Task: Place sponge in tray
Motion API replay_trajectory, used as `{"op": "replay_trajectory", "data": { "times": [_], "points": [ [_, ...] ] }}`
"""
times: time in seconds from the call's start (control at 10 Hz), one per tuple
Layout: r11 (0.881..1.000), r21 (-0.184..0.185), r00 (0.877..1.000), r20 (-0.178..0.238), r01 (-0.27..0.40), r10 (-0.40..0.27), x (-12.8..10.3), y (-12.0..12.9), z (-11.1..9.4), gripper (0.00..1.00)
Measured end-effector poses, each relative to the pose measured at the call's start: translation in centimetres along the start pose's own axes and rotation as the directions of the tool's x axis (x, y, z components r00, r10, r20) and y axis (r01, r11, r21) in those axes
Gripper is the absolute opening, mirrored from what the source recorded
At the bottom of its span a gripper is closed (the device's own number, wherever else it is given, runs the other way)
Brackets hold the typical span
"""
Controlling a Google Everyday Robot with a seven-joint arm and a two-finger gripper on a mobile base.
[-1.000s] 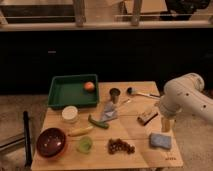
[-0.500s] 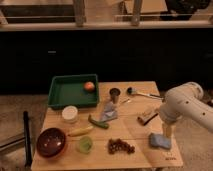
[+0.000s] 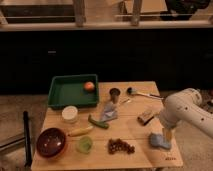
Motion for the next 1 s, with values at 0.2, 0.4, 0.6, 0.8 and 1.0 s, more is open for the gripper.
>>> {"op": "replay_trajectory", "data": {
  "times": [0.2,0.4,0.6,0.8,1.0],
  "points": [
    [1.000,-0.005,1.000,0.001,0.010,-0.010,0.1,0.5,0.4,0.80],
    [0.999,-0.014,1.000,0.003,0.029,-0.029,0.2,1.1,1.7,0.80],
    [0.999,-0.022,0.999,0.006,0.045,-0.045,-0.1,1.5,2.3,0.80],
    [0.997,-0.030,0.998,0.006,0.068,-0.068,-0.1,1.9,2.9,0.80],
    [0.996,-0.040,0.997,0.002,0.082,-0.082,0.1,2.2,3.4,0.80]
  ]
}}
